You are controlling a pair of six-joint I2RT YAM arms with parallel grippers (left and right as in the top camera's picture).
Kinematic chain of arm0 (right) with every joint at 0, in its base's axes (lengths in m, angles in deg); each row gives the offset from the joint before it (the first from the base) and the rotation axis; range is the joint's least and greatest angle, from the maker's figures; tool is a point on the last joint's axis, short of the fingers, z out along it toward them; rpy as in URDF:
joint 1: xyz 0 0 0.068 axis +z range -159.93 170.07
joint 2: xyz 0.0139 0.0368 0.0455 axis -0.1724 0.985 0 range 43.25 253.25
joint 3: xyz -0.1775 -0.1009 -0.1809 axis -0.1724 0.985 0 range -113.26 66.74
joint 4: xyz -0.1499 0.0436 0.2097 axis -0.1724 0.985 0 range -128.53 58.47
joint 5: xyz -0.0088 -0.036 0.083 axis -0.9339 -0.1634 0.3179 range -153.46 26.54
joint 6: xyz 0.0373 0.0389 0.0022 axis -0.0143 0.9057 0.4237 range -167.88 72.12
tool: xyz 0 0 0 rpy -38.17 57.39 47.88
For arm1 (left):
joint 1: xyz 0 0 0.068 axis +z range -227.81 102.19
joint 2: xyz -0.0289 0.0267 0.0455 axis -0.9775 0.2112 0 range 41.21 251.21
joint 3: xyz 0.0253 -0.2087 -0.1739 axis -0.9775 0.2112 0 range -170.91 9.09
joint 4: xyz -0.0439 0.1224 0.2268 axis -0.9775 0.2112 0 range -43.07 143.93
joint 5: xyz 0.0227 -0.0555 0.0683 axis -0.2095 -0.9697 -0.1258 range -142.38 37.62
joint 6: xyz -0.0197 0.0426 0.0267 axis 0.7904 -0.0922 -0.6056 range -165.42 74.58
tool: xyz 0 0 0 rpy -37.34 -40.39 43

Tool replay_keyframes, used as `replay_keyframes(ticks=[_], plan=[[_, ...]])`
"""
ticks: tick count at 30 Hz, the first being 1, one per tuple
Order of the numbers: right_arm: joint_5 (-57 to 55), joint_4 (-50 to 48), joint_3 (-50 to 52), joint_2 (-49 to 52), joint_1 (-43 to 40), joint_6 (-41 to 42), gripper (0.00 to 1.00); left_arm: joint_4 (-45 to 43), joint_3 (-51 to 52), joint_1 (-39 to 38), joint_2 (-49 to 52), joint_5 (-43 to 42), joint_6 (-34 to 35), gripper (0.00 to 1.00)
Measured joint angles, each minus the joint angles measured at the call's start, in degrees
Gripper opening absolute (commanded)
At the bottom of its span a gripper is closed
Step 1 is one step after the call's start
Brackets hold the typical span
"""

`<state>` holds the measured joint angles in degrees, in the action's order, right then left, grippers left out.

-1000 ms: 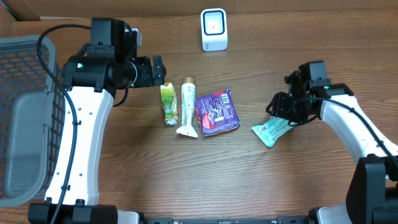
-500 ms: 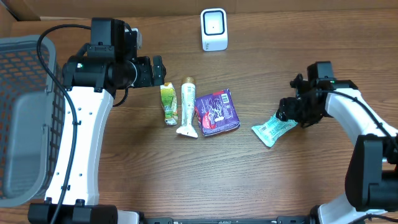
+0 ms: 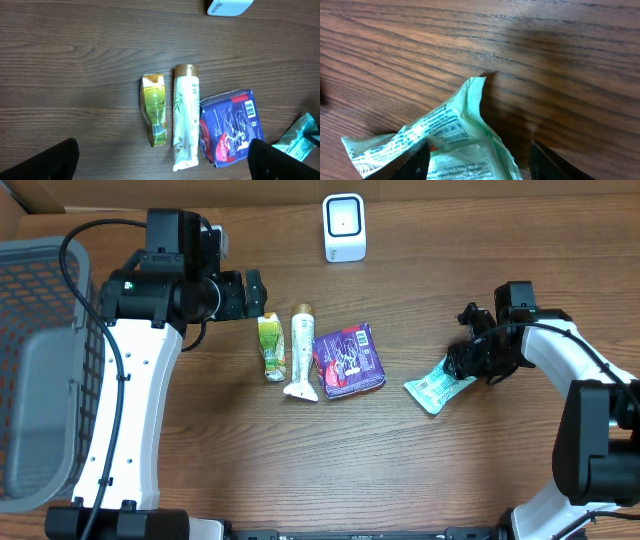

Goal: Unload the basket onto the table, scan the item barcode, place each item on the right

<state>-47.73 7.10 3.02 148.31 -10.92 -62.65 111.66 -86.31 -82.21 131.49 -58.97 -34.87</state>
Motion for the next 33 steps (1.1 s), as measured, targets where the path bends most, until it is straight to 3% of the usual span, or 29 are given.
replay_keyframes(ticks=[4,10,18,23,27,33], plan=[[0.61,0.02,0.02,0.02,0.0,-0.61,0.52,0.0,0.0,0.0,0.0,0.02,0.0,1.0],[2.1,-1.73,2.08,0.02,-0.02,0.9,0.45,0.0,0.0,0.0,0.0,0.0,0.0,0.99],[4.79,-6.19,5.88,-1.18,-0.09,14.14,0.31,0.0,0.0,0.0,0.0,0.0,0.0,1.0],[3.69,-6.45,6.08,-1.36,-0.02,28.37,0.37,0.0,0.0,0.0,0.0,0.0,0.0,0.99],[3.13,-9.51,6.19,-1.51,-0.04,38.29,0.5,0.0,0.0,0.0,0.0,0.0,0.0,0.99],[4.22,-10.36,5.81,-1.51,-0.5,37.48,0.61,0.0,0.0,0.0,0.0,0.0,0.0,1.0]])
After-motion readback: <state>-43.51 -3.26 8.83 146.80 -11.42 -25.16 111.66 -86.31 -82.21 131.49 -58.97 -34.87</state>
